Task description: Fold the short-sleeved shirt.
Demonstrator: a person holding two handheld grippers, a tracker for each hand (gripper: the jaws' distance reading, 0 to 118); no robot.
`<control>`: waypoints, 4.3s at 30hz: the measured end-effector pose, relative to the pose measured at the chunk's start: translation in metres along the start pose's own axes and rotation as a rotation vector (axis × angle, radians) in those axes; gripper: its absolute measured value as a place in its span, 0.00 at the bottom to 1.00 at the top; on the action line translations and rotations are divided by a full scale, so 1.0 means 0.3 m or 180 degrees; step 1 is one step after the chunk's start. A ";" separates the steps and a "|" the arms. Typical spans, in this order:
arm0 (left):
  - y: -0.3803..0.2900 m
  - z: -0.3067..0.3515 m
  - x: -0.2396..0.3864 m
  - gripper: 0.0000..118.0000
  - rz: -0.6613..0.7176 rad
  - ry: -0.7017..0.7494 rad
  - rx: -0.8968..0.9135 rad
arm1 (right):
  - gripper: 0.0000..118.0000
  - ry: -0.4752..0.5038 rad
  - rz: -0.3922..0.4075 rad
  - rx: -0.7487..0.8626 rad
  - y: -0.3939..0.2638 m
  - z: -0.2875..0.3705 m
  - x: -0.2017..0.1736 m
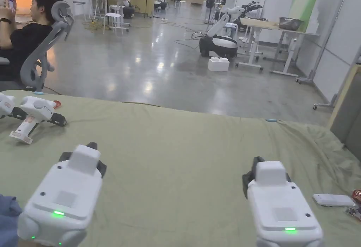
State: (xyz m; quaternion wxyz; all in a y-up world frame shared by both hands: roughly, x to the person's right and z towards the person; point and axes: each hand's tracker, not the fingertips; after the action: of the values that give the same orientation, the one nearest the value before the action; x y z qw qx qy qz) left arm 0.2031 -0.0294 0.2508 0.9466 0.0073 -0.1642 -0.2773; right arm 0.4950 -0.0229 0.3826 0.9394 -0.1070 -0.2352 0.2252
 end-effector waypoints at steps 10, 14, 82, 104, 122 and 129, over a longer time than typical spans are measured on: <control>-0.058 -0.010 0.016 0.00 -0.0867 0.0056 0.0070 | 0.01 -0.0093 0.1410 0.0080 -0.018 0.066 -0.026; -0.055 -0.018 -0.063 0.00 0.0921 -0.0224 -0.0091 | 0.01 -0.0034 0.0084 -0.0140 -0.024 0.043 0.018; -0.830 0.121 -0.439 0.00 0.1857 -0.0601 -0.2597 | 0.01 0.0783 -0.1045 -0.0849 -0.099 0.024 -0.404; -0.484 0.147 -0.762 0.00 0.2456 -0.0140 -0.1121 | 0.01 0.0732 -0.1210 -0.0686 -0.068 0.040 -0.328; 0.196 0.037 -0.422 0.00 0.1874 -0.1317 -0.0077 | 0.01 0.0430 -0.1451 -0.0598 -0.113 0.087 -0.115; 0.358 0.018 -0.070 0.00 0.1702 -0.2074 0.0071 | 0.01 0.0146 -0.1583 -0.0583 -0.171 0.123 0.040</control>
State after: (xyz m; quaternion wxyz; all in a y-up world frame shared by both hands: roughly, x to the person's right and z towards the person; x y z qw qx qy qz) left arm 0.2409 0.0728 0.2608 0.8837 -0.1134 -0.4541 -0.0079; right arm 0.5054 -0.0586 0.4350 0.9574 -0.1356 -0.2523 -0.0374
